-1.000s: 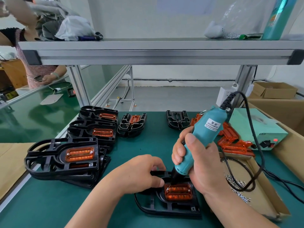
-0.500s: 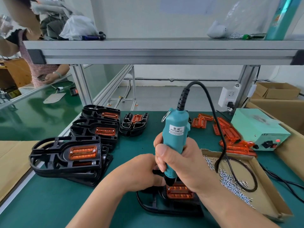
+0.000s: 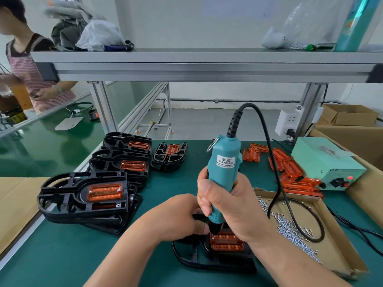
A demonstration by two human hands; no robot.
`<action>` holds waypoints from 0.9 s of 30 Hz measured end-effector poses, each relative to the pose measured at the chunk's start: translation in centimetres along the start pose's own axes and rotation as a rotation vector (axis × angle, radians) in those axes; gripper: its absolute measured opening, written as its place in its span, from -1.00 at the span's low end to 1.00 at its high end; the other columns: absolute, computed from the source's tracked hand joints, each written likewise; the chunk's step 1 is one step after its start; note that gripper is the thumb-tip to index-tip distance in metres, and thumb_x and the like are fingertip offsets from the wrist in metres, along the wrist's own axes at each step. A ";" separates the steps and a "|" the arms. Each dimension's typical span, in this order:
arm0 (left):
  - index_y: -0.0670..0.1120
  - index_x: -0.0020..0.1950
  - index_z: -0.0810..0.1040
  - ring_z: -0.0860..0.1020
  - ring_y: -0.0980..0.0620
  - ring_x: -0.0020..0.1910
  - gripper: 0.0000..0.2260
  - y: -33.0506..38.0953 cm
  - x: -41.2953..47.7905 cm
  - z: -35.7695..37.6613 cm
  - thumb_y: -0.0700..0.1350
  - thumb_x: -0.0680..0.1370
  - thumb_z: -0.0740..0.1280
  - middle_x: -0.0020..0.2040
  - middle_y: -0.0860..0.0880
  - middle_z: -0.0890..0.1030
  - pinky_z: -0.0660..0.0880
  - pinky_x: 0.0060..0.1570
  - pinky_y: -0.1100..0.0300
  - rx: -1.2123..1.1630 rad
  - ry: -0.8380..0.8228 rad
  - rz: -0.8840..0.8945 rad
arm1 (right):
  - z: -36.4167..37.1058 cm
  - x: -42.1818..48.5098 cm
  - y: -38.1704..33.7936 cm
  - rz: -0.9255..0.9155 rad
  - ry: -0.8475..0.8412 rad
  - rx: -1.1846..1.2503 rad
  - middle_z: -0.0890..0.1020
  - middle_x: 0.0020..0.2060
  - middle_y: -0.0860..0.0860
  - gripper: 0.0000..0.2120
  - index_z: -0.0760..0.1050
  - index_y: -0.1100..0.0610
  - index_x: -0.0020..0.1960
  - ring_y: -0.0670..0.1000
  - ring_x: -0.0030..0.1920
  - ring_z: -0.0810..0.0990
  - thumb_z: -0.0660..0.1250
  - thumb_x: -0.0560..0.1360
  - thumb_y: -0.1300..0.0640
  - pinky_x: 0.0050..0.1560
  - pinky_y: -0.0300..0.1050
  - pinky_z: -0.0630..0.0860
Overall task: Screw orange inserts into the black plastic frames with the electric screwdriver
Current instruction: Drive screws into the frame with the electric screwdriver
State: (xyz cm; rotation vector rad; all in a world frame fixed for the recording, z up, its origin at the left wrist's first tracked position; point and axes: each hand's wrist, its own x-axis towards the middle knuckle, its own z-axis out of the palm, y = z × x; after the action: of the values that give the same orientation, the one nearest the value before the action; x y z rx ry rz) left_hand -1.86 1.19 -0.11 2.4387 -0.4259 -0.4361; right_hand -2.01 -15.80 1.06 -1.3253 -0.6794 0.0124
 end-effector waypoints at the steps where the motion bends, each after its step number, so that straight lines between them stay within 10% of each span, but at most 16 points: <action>1: 0.25 -0.04 0.52 0.54 0.34 -0.06 -0.82 0.1 0.0 0.0 0.04 0.51 0.49 -0.07 0.27 0.61 0.46 -0.08 0.31 0.002 0.003 0.001 | 0.0 0.0 0.0 0.002 0.003 0.003 0.43 -0.42 0.26 -0.70 0.44 0.28 -0.12 0.17 -0.39 0.40 0.41 0.61 0.07 -0.23 0.01 0.46; 14: 0.07 0.02 0.58 0.63 0.06 -0.04 -0.85 0.1 0.2 0.1 -0.01 0.50 0.48 -0.06 0.06 0.67 0.62 0.08 0.02 0.024 -0.005 -0.018 | -0.2 -0.1 0.1 0.063 -0.078 -0.011 0.47 -0.42 0.16 -0.70 0.45 0.19 -0.22 0.16 -0.38 0.41 0.40 0.61 0.07 -0.24 -0.02 0.46; 27: 0.31 -0.14 0.48 0.56 0.16 -0.03 -0.75 -0.2 0.6 0.4 0.02 0.50 0.52 -0.03 0.18 0.59 0.48 -0.01 0.19 0.003 0.007 -0.032 | -0.6 -0.6 0.7 -0.008 -0.014 0.052 0.53 -0.35 0.09 -0.66 0.54 0.15 0.00 0.13 -0.36 0.48 0.47 0.62 -0.13 -0.24 0.02 0.47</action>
State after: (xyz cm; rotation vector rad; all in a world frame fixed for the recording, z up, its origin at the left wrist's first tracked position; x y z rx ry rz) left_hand -1.46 0.93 -0.64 2.4522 -0.3860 -0.4408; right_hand -1.92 -16.36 0.09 -1.2739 -0.6922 0.0327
